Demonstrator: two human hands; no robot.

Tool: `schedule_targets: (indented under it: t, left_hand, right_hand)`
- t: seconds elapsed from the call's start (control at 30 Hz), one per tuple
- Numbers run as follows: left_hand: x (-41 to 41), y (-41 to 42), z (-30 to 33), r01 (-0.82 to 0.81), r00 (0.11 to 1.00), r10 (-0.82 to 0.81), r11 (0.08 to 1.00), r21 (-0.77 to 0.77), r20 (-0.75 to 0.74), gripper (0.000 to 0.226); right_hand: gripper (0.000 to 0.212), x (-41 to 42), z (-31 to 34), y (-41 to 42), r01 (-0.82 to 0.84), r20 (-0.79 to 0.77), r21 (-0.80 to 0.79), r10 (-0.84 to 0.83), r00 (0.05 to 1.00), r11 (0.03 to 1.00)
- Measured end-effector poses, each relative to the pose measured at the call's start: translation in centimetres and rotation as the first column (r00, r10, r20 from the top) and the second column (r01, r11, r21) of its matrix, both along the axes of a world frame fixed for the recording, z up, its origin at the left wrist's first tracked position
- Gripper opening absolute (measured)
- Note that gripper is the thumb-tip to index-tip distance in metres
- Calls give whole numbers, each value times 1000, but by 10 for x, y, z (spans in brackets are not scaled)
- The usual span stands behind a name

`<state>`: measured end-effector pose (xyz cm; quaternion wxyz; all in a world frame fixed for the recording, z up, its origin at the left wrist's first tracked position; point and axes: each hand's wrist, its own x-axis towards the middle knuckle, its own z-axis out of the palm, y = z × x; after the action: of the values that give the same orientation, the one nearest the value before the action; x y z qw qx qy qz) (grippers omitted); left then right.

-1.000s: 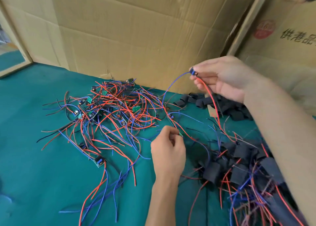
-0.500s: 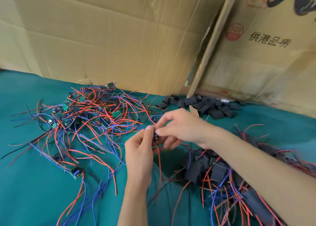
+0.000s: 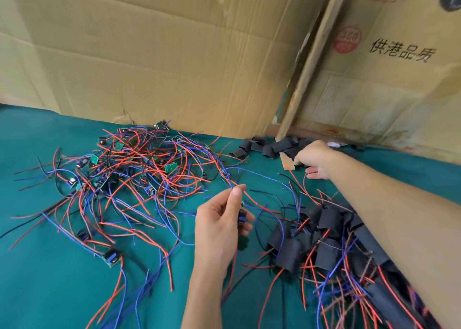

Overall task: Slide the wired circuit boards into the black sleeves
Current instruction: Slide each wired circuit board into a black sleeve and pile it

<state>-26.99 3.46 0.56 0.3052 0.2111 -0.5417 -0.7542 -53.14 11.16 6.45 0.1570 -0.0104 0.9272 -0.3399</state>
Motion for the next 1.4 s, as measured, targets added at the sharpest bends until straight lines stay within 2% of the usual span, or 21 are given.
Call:
schedule_targets:
  t: [0.13,0.27,0.37,0.47,0.53,0.63,0.7,0.87,1.03,1.2,1.3,1.33,1.4]
  left_hand:
    - [0,0,0,7,1000,-7,1000,-27,17,22]
    - [0,0,-1,9,1000,-9,1000,-15,21,20]
    - [-1,2,0,17,1000,-18,1000,12,24,18]
    - [0,2,2,22,1000,-22,1000,14,13,20]
    - [0,1,2,16,1000,-16,1000,9,7,20]
    - [0,2,4,21,1000,-21,1000,-23,-6,19]
    - [0,2,4,34,999,-35,997,-63,-16,22]
    - [2,1,5,42,999,-39,992,-121,24,28]
    - [3,0,2,34,998,-28,992,-119,54,23]
    - [1,0,-1,32,998,-26,994,-109,54,23]
    - [0,1,-5,48,997,-40,990,-131,63,21]
    - [-1,1,-7,50,997,-41,988,-146,65,22]
    - [-2,2,-9,55,997,-42,981,-184,72,21]
  right_hand:
    - [34,-3,-5,2,90,-98,-113,-102,990,989]
    - [30,0,25,9,163,-311,-46,-169,935,986]
    - [21,26,59,6,70,-284,-220,-132,950,973]
    - [29,90,69,2,-137,-320,-416,-4,948,899]
    - [32,137,52,2,-308,-431,-363,134,892,879]
    - [36,186,19,2,-448,-577,-146,292,763,882]
    - [33,200,6,-1,-490,-570,-167,321,756,856]
    - [21,192,-1,9,-504,-430,-358,341,836,786]
    - [21,185,2,23,-451,-225,-635,408,885,627]
    - [33,179,1,21,-380,-281,-588,260,924,714]
    - [34,171,6,26,-293,-412,-609,21,911,737]
    - [32,168,8,30,-256,-442,-656,-87,893,710]
    - [28,163,15,36,-215,-419,-801,-268,867,558]
